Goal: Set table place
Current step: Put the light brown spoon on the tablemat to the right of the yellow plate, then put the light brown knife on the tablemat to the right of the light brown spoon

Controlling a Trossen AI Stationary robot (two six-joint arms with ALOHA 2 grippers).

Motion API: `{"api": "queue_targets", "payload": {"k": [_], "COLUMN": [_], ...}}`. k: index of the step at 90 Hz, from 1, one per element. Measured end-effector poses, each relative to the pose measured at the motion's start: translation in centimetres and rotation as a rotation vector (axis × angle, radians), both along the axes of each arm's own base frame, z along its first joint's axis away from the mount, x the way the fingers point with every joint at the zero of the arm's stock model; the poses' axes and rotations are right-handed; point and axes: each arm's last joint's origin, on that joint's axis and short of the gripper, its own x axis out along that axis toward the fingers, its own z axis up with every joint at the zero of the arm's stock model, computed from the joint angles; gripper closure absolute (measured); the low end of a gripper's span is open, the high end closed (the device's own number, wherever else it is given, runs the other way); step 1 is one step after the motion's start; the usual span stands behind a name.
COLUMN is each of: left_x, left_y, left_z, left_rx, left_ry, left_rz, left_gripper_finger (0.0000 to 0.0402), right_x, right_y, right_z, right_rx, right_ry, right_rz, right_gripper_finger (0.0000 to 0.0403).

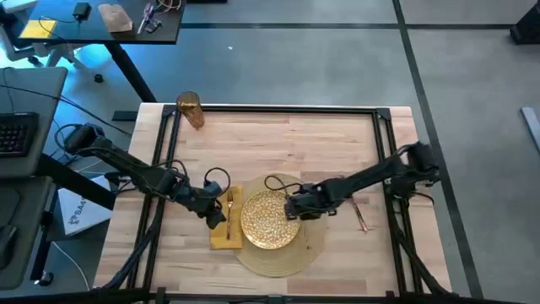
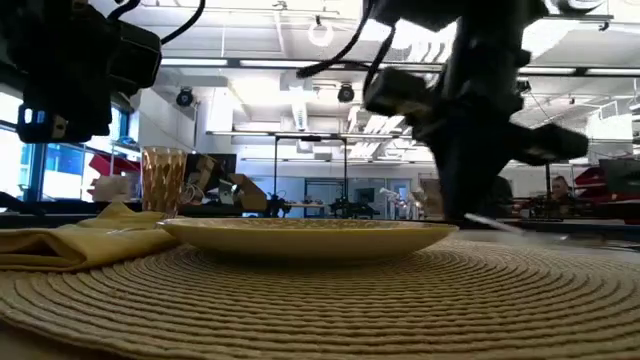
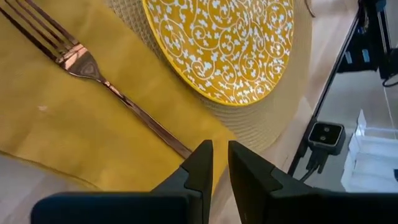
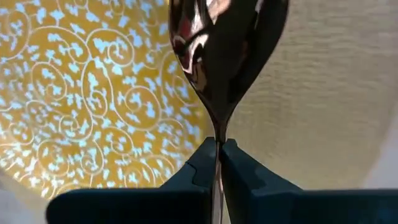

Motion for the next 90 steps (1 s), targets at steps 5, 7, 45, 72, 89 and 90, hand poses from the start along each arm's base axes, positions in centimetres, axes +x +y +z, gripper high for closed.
{"api": "queue_targets", "payload": {"k": [5, 7, 45, 72, 89, 90], "left_x": [0.0, 0.0, -0.1, -0.1, -0.1, -0.1], "left_y": [0.0, 0.0, -0.2, -0.2, -0.2, -0.2], "left_z": [0.0, 0.0, 0.0, 0.0, 0.0, 0.0], "left_rx": [0.002, 0.001, 0.027, 0.030, 0.023, 0.021], "left_ry": [-0.001, 0.000, -0.013, -0.014, -0.012, -0.012], "left_rz": [-0.017, -0.025, -0.140, -0.158, -0.149, -0.147], "left_gripper_finger": [0.0367, 0.0367, 0.0367, 0.0367, 0.0367, 0.0367], "right_x": [0.2, 0.2, 0.2, 0.0, -0.7, -0.9], "right_y": [0.1, 0.1, -0.1, -0.1, 0.2, 0.3], "right_z": [-0.3, -0.4, -0.5, -0.5, 0.7, 0.9], "right_rx": [0.006, 0.010, -0.015, -0.025, -0.072, -0.080], "right_ry": [0.014, 0.022, 0.023, 0.035, 0.027, 0.023], "right_rz": [-0.008, -0.018, -0.162, -0.182, -0.133, -0.126], "right_gripper_finger": [0.0403, 0.0403, 0.0403, 0.0346, 0.0275, 0.0272]}}
